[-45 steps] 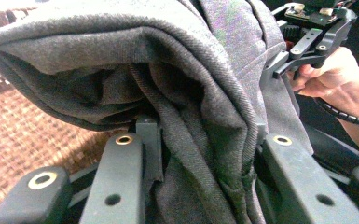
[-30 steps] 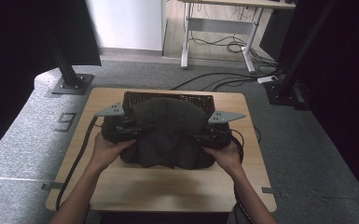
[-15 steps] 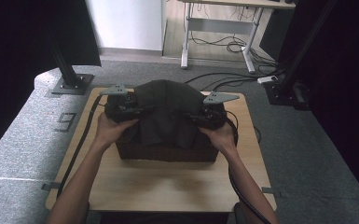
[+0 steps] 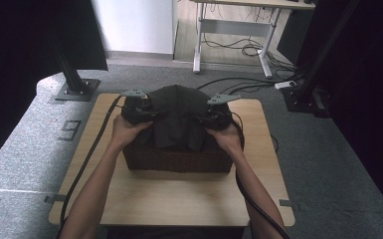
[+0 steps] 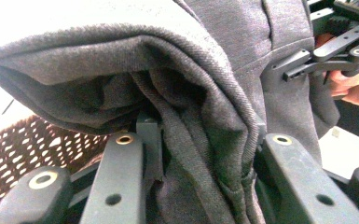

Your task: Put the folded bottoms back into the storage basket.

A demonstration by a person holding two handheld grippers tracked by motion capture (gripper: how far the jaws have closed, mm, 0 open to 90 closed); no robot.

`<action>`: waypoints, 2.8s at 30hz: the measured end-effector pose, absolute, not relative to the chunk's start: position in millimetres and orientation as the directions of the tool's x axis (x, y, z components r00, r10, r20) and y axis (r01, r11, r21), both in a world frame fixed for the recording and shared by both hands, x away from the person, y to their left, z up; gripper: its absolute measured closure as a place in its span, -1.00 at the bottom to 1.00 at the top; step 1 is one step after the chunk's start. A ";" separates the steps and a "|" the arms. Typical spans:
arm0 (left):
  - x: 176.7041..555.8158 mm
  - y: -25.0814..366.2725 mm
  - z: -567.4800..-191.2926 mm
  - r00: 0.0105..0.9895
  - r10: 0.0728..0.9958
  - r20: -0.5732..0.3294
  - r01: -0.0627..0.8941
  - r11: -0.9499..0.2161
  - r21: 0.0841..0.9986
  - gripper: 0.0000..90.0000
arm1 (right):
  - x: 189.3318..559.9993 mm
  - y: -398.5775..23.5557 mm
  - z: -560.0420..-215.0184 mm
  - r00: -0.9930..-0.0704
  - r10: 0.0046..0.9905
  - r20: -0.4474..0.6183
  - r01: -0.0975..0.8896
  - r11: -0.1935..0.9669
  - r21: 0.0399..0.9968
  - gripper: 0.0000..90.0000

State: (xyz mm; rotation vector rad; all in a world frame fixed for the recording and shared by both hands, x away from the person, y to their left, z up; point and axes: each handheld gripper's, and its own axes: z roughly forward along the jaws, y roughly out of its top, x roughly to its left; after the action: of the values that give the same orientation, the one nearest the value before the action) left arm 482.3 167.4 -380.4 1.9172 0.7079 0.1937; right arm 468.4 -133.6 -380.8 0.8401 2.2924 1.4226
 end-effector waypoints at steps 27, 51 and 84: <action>500.4 129.4 -425.7 0.784 0.586 -0.207 0.521 -0.439 0.732 0.42 | 481.3 -131.2 -428.4 -0.729 0.675 0.113 0.487 0.396 0.778 0.40; 512.2 135.1 -441.0 0.636 0.771 0.023 0.611 -0.521 0.596 -0.05 | 511.9 -125.6 -449.2 -0.620 0.781 0.077 0.632 0.439 0.639 -0.17; 462.8 193.3 -400.3 0.646 0.763 -0.022 0.551 -0.447 0.705 -0.91 | 468.5 -169.9 -411.3 -0.632 0.775 -0.013 0.484 0.408 0.774 -1.00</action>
State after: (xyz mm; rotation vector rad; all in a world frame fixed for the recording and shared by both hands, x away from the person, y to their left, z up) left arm 462.8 193.3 -400.3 2.1679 1.0161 0.3914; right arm 468.5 -169.9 -411.3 1.0826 2.2989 1.0805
